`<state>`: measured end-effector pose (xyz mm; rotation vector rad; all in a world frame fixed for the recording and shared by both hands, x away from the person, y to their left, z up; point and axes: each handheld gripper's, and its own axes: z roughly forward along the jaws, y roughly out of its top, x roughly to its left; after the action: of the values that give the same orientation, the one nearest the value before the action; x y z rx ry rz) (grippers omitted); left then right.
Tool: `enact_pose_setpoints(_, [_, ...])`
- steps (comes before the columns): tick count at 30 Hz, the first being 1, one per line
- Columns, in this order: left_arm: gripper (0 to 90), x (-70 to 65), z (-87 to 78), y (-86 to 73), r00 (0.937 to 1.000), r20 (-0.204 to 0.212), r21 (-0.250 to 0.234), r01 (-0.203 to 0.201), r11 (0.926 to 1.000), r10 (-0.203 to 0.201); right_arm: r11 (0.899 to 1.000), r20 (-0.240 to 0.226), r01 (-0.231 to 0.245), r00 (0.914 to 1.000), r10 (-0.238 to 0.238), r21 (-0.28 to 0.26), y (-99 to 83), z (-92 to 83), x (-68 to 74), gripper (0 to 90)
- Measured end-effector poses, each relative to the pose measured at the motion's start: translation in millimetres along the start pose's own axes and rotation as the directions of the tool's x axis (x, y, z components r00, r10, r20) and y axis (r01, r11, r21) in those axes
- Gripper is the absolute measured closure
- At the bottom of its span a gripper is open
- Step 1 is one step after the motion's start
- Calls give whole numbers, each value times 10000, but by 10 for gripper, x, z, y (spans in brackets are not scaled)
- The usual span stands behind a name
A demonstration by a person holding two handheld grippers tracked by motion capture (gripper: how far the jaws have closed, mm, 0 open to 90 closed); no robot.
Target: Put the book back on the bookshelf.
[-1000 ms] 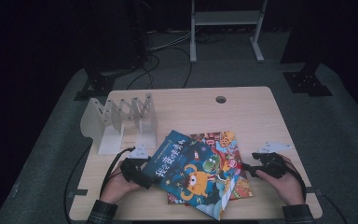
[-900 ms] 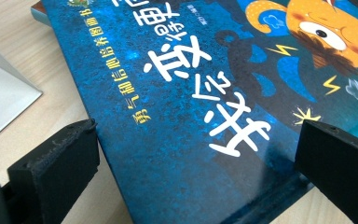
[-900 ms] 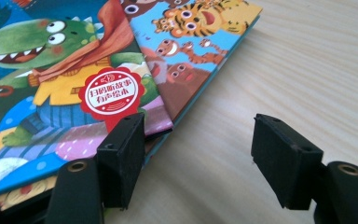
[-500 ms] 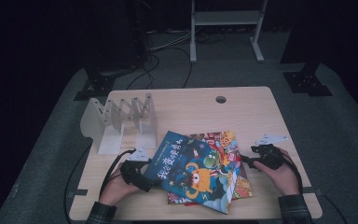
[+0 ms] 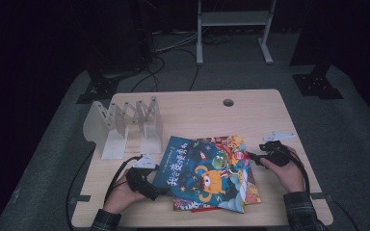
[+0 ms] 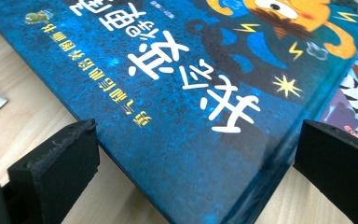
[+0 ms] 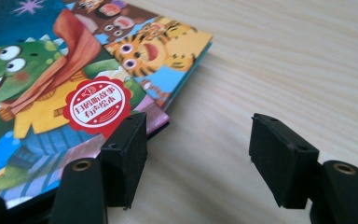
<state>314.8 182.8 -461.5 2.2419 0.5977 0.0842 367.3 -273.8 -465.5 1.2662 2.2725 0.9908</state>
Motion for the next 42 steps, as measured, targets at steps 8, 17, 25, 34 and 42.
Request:
enact_pose_setpoints(8, [0, -46, 36, 25, 9998, 177, 7, -129, 9999, 129, 9998, 285, -176, 9994, 180, -124, -2, -1, -40, 359])
enact_pose_setpoints(17, [0, -112, 95, 67, 9989, 367, 44, -283, 9996, 282, 9988, 53, -238, 9997, 240, -433, 19, -49, -1, 353])
enact_pose_setpoints(25, [0, -217, 189, 121, 9956, 814, -54, -468, 9989, 471, 9986, -63, -280, 9996, 277, -452, 31, -21, 12, 347])
enact_pose_setpoints(34, [0, -224, 202, 138, 9964, 710, -86, -463, 9989, 468, 9972, -146, -521, 9986, 513, -539, 35, 4, -17, 336])
enact_pose_setpoints(42, [0, -111, 59, 95, 9999, 83, -466, -136, 9988, 140, 9963, -260, -613, 9979, 598, -604, 114, 41, -21, 322])
